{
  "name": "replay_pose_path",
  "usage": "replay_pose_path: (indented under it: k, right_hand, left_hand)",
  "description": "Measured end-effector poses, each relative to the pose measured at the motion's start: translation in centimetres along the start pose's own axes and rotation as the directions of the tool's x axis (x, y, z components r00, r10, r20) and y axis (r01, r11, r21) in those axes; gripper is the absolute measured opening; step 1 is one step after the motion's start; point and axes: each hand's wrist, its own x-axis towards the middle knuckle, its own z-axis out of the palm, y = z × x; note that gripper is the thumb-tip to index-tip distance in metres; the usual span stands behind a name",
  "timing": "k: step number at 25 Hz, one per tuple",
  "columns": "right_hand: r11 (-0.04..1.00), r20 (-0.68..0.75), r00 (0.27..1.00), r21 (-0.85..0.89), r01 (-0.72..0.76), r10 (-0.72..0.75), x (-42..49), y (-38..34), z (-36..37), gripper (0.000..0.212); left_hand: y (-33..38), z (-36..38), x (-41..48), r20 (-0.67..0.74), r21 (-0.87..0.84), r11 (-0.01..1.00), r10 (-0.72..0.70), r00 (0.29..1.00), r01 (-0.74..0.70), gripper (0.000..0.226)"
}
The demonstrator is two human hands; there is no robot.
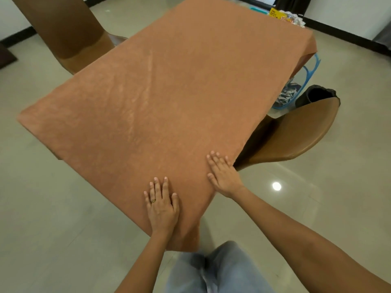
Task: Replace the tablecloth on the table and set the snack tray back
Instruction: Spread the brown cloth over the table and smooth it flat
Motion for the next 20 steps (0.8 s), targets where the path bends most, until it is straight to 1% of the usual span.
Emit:
replay_pose_path:
  k: [1, 2, 3, 5, 6, 8, 11, 15, 16, 18, 19, 20]
  right_hand:
    - [1.000, -0.004, 1.000, 0.022, -0.010, 0.010, 0.5, -0.6, -0.2, 0.071]
    - [0.998, -0.007, 0.999, 0.045, 0.033, -0.032, 0.8, -1.9, -0.2, 0.070]
    - [0.990, -0.007, 0.992, 0.060, 0.129, -0.129, 1.0, -3.7, 0.3, 0.068]
    - [0.945, 0.017, 0.948, 0.078, 0.317, -0.319, 0.9, -6.7, 1.7, 0.063]
    - [0.933, 0.026, 0.936, 0.088, 0.348, -0.352, 1.0, -7.2, 2.1, 0.061]
    - [0.936, 0.033, 0.937, 0.062, 0.346, -0.349, 1.9, -5.9, 2.3, 0.060]
    - [0.937, 0.072, 0.935, 0.004, 0.348, -0.348, 4.2, -1.4, 0.6, 0.062]
    - [0.971, 0.070, 0.969, -0.017, 0.237, -0.236, 7.1, 7.0, -2.4, 0.071]
    - [0.981, 0.079, 0.978, -0.018, 0.194, -0.192, 8.0, 9.0, -3.0, 0.068]
    - [0.992, 0.101, 0.987, -0.012, 0.128, -0.127, 9.5, 11.1, -4.0, 0.064]
    - [0.989, 0.118, 0.983, -0.009, 0.145, -0.143, 9.9, 11.1, -4.1, 0.064]
    - [0.978, 0.129, 0.970, -0.004, 0.211, -0.209, 10.0, 10.6, -4.1, 0.063]
  left_hand:
    - [0.4, -0.1, 0.1, -0.002, -0.019, 1.000, -0.014, 1.000, 0.014, 0.061]
    - [1.1, -0.1, 0.2, -0.002, -0.039, 0.999, -0.015, 1.000, 0.015, 0.061]
    - [1.9, -0.1, 0.3, -0.003, -0.056, 0.998, -0.006, 1.000, 0.006, 0.061]
    - [3.4, 0.2, 0.5, 0.004, -0.115, 0.993, -0.016, 1.000, 0.016, 0.059]
    - [3.7, 0.4, 0.6, 0.013, -0.136, 0.990, -0.046, 0.999, 0.048, 0.059]
    - [3.4, 0.8, 0.6, 0.000, -0.098, 0.992, -0.081, 0.997, 0.080, 0.062]
    - [1.9, 0.9, 0.5, -0.038, 0.009, 0.997, -0.075, 0.996, 0.075, 0.066]
    - [2.2, 1.0, 0.6, -0.028, 0.056, 0.996, -0.071, 0.997, 0.073, 0.068]
    - [2.8, 1.3, 0.7, -0.041, 0.052, 0.994, -0.094, 0.995, 0.096, 0.068]
    - [4.9, 2.1, 1.3, -0.085, 0.023, 0.977, -0.207, 0.975, 0.210, 0.069]
    - [6.4, 2.5, 1.8, -0.112, -0.001, 0.961, -0.274, 0.955, 0.275, 0.068]
    - [8.3, 2.9, 2.4, -0.131, -0.025, 0.947, -0.321, 0.938, 0.321, 0.067]
